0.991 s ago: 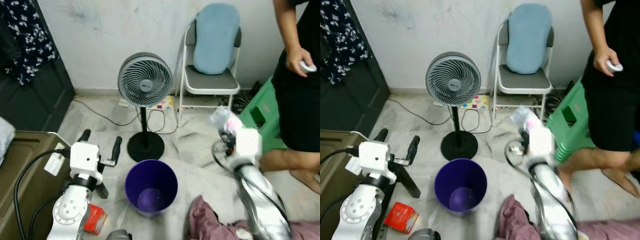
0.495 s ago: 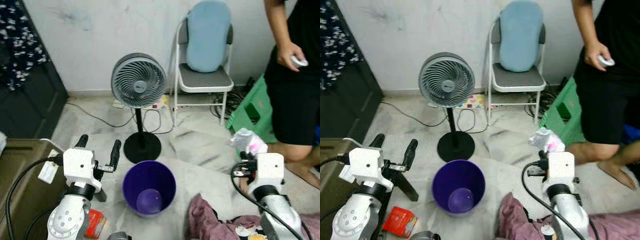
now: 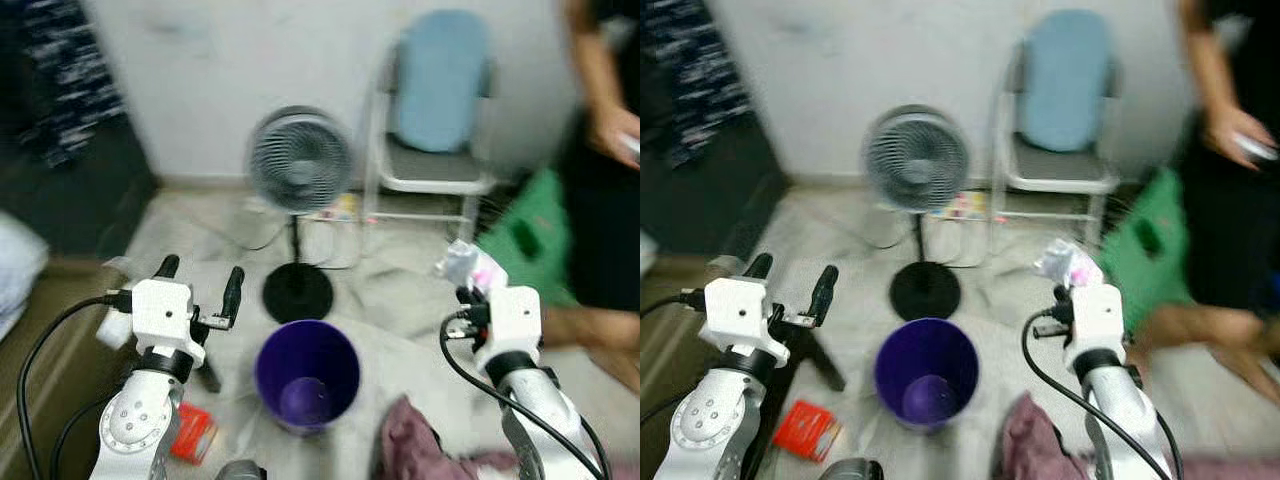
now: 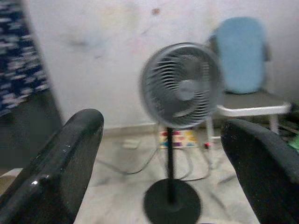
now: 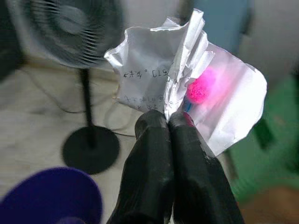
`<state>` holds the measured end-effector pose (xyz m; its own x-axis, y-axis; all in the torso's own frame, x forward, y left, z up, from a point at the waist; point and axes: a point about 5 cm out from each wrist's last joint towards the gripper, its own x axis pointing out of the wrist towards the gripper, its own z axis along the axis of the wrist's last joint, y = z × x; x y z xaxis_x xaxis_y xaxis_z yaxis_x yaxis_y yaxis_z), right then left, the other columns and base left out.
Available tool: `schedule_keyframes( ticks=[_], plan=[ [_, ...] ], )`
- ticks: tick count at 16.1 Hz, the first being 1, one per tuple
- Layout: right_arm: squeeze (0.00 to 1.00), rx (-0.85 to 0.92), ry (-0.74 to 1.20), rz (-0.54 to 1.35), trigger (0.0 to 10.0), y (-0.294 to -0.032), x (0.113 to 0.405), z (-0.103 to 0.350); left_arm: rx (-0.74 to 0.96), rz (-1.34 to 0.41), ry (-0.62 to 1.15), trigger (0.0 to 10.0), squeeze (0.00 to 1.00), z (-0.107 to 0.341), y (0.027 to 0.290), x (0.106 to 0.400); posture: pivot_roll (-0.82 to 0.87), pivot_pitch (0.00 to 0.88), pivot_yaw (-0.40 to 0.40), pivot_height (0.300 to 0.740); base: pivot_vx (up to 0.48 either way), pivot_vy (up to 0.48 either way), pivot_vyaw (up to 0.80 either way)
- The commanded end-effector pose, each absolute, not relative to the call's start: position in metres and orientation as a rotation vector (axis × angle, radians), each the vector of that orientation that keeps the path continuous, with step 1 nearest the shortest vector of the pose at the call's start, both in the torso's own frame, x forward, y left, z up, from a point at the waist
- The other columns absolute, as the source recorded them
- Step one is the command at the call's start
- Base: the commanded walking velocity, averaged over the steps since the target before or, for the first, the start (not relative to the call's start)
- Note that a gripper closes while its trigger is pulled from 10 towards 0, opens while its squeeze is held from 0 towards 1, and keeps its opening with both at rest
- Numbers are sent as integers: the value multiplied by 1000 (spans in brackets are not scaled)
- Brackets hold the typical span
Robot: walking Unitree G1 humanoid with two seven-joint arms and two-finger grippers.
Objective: Clean up the room
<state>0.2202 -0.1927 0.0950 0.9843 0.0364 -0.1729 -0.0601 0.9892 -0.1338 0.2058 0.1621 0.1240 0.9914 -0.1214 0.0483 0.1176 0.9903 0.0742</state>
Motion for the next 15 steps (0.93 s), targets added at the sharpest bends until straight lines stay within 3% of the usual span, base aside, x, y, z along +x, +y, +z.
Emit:
schedule_keyframes(
  ticks=[1, 9, 15],
  plan=[
    [0, -149, 169, 62, 10000, -191, 222, 98, 83, -107, -62, 10000, 0, 128, 164, 205, -28, 0, 1, 740, 0, 0, 800],
    [0, -143, 160, 65, 10000, -190, 229, 101, 109, -130, -67, 10000, 0, 130, 162, 209, -21, 0, 3, 740, 0, 0, 729],
    [0, -44, 138, 81, 10000, -166, 263, 108, 150, -211, -95, 10000, 0, 138, 158, 203, 19, 0, 11, 740, 0, 0, 0]
  ],
)
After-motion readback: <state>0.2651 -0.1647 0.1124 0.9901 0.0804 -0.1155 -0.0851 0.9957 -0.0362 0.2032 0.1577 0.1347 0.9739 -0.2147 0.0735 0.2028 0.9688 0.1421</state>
